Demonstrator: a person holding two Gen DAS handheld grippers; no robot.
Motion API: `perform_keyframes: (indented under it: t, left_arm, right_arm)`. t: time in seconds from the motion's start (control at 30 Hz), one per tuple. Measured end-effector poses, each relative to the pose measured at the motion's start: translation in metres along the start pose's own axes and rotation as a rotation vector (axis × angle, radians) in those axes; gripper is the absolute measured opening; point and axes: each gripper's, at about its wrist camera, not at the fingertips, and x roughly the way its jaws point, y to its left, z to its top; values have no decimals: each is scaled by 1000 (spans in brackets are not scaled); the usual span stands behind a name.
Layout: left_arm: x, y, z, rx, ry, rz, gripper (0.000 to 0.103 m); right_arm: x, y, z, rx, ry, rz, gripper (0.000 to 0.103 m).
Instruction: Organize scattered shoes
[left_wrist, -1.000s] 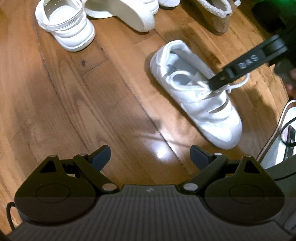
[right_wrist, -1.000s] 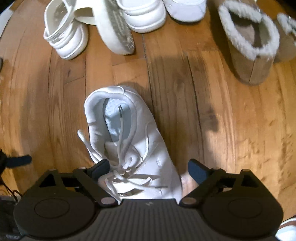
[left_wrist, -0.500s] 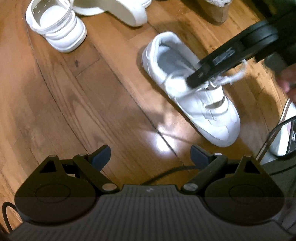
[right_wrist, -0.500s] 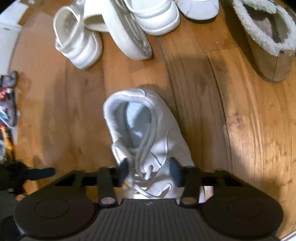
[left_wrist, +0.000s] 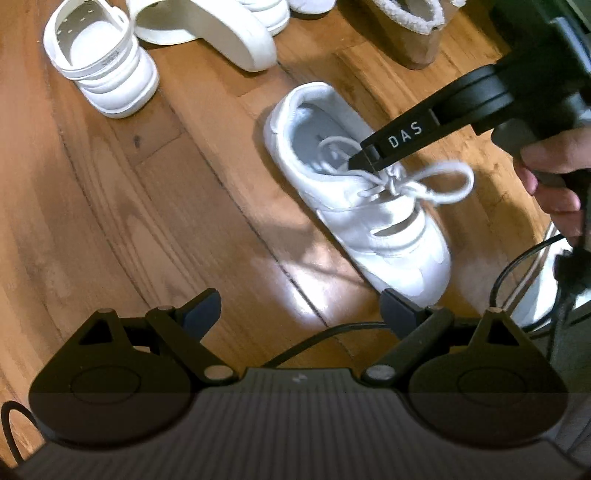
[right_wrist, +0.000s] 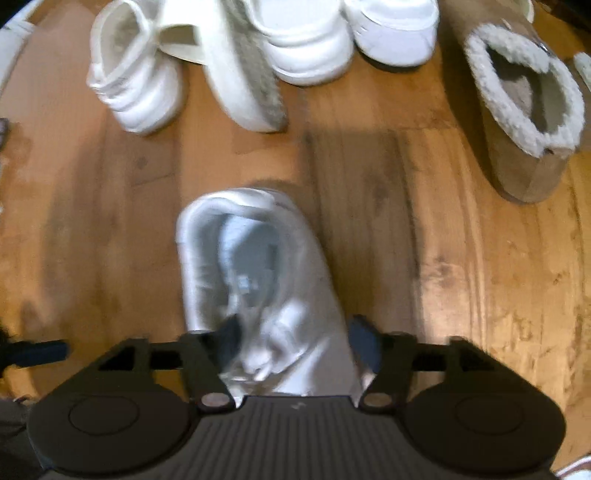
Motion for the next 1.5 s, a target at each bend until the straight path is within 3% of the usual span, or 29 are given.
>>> perform_keyframes:
  t: [0.03,0.1,0.23,0.4,0.5,0.63,0.77,0.9,0.93,1.03,1.17,1.33,1.37,1.43,1.5]
  left_arm:
    - [1,2,-1,-5,5,7,94]
    - [2,5,-1,-18,10,5,94]
    - [2,0,-2,5,3,-10,94]
    - [2,-7,-2,37,-8,-31,94]
    - [2,-17,0,70,-8,-44,94]
    - [5,-47,12,166,13,-63,94]
    - [8,-78,24,262,34,-82,94]
    - [8,-103,39,340,53,-98,94]
    - [4,-102,45,330,50,-90,94]
    - [-2,-97,59,299,20,-76,94]
    - [8,-101,74,265,-22,1,94]
    - [15,-155,81,369,-58,-103,94]
    - [15,-161,82,379,-65,-110,94]
    - [18,-183,82,418,-83,-121,94]
    - [21,-195,84,450,-80,-124,94]
  right_arm:
    - [6,-3,0,16,10,-1,80]
    - [14,-13,0,77,32,64,57]
    - [5,-19,0,50,72,117,44]
    - [-21,-55,-10,72,33,154,23]
    - [-38,-83,-23,89,13,89,16]
    - [-49,-119,-41,179,25,-2,16]
    - [-45,-129,-36,202,31,-8,16]
    - [-43,-109,-25,7,18,-41,16]
    - [-43,-103,-25,-57,-8,-50,16]
    - [-46,-97,-27,-189,29,-94,15]
    - [-54,-114,-36,-227,4,-194,15]
    - [-59,-152,-52,-206,-29,-430,15]
    - [-60,-165,-54,-173,-34,-451,17]
    - [-66,-195,-57,-70,-109,-366,31]
    - [-75,-212,-64,46,-192,-301,70]
